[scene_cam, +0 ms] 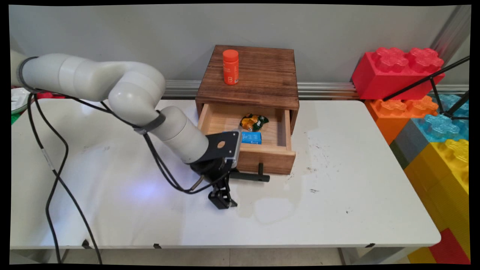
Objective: Open the drawer
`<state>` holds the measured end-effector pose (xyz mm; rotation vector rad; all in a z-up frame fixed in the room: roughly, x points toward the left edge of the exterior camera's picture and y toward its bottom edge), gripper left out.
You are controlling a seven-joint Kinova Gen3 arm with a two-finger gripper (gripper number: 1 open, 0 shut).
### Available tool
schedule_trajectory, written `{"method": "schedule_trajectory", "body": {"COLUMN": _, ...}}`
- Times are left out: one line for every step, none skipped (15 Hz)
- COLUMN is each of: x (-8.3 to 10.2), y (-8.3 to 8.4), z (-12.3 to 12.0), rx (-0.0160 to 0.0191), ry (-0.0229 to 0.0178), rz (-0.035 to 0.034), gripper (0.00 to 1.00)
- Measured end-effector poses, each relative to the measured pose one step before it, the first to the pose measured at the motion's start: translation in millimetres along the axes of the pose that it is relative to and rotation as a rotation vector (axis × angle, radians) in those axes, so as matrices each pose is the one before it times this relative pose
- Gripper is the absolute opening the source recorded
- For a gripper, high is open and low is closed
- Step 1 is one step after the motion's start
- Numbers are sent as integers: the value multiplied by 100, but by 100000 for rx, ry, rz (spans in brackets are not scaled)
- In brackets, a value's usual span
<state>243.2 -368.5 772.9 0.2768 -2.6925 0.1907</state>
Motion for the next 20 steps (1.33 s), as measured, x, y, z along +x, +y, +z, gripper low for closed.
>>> {"method": "schedule_trajectory", "body": {"x": 97, "y": 631, "z": -65, "rx": -289, "ry": 200, "rz": 23, "gripper": 100}}
{"method": "schedule_trajectory", "body": {"x": 39, "y": 543, "z": -67, "rx": -222, "ry": 156, "rz": -130, "gripper": 100}}
{"method": "schedule_trajectory", "body": {"x": 142, "y": 587, "z": -37, "rx": -413, "ry": 218, "rz": 49, "gripper": 100}}
{"method": "schedule_trajectory", "body": {"x": 110, "y": 599, "z": -54, "rx": -402, "ry": 206, "rz": -48, "gripper": 100}}
{"method": "schedule_trajectory", "body": {"x": 54, "y": 438, "z": -49, "rx": -283, "ry": 129, "rz": -93, "gripper": 100}}
{"method": "schedule_trajectory", "body": {"x": 84, "y": 403, "z": -36, "rx": -311, "ry": 186, "rz": -49, "gripper": 100}}
{"method": "schedule_trajectory", "body": {"x": 109, "y": 476, "z": -45, "rx": -403, "ry": 221, "rz": -27, "gripper": 100}}
{"method": "schedule_trajectory", "body": {"x": 118, "y": 509, "z": -43, "rx": -441, "ry": 198, "rz": -11, "gripper": 100}}
{"method": "schedule_trajectory", "body": {"x": 102, "y": 501, "z": -49, "rx": -439, "ry": 219, "rz": -24, "gripper": 100}}
{"method": "schedule_trajectory", "body": {"x": 65, "y": 423, "z": -45, "rx": -366, "ry": 124, "rz": -49, "gripper": 100}}
{"method": "schedule_trajectory", "body": {"x": 96, "y": 476, "z": -60, "rx": -444, "ry": 200, "rz": -9, "gripper": 100}}
{"method": "schedule_trajectory", "body": {"x": 50, "y": 274, "z": -38, "rx": -270, "ry": 109, "rz": 8, "gripper": 100}}
{"method": "schedule_trajectory", "body": {"x": 77, "y": 402, "z": -47, "rx": -431, "ry": 165, "rz": 47, "gripper": 100}}
{"method": "schedule_trajectory", "body": {"x": 54, "y": 460, "z": -59, "rx": -483, "ry": 170, "rz": 76, "gripper": 100}}
{"method": "schedule_trajectory", "body": {"x": 51, "y": 359, "z": -67, "rx": -270, "ry": 240, "rz": 220, "gripper": 100}}
{"method": "schedule_trajectory", "body": {"x": 34, "y": 377, "z": -69, "rx": -204, "ry": 199, "rz": 222, "gripper": 100}}
{"method": "schedule_trajectory", "body": {"x": 39, "y": 301, "z": -69, "rx": 1, "ry": 211, "rz": 283, "gripper": 100}}
{"method": "schedule_trajectory", "body": {"x": 35, "y": 177, "z": -43, "rx": 91, "ry": 157, "rz": 301, "gripper": 100}}
{"method": "schedule_trajectory", "body": {"x": 23, "y": 137, "z": -52, "rx": 255, "ry": 137, "rz": 243, "gripper": 100}}
{"method": "schedule_trajectory", "body": {"x": 7, "y": 118, "z": -65, "rx": 463, "ry": 175, "rz": 301, "gripper": 100}}
